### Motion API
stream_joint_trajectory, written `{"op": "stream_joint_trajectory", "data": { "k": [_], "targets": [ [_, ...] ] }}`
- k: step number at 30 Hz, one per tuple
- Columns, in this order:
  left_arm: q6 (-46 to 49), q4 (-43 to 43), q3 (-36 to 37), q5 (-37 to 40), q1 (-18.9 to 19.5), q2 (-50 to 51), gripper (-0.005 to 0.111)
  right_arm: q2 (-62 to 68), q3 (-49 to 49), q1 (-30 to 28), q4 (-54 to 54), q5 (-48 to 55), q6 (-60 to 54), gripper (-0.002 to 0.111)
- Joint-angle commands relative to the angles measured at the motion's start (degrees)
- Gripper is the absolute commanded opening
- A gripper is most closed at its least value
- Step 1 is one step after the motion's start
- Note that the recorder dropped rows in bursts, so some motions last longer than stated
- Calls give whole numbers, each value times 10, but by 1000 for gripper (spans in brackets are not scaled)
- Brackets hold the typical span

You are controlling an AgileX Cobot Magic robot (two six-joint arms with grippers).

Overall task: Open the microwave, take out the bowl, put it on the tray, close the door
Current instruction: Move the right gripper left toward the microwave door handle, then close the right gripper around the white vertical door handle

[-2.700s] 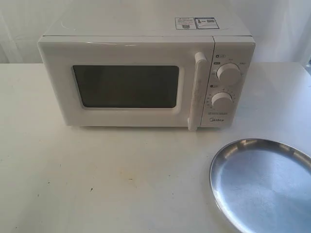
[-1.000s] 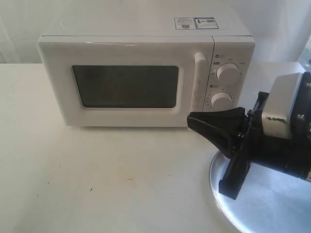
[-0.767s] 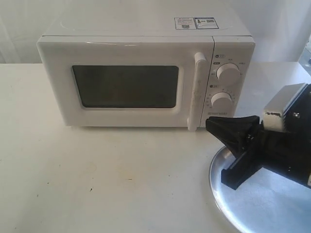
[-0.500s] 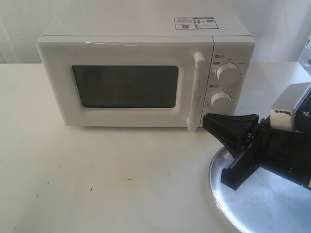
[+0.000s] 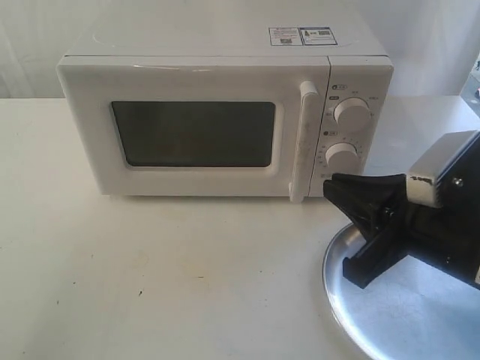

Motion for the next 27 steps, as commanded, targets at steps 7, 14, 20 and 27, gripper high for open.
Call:
{"op": "stream_joint_trajectory", "data": {
  "k": [7,14,20,27],
  "targets": [
    [0,-5,-2,-2,-1,-1,0,84,-49,-2,91,-34,-92,51],
    [0,-5,-2,-2,-1,-1,0,221,-124,-2,120,-71,-178,51],
    [0,-5,-2,-2,-1,-1,0,296,-181,-2,119,-68,-196,47],
    [0,-5,-2,-2,-1,-1,0,299,-187,-105,-54,-135,-57,42]
  ]
}}
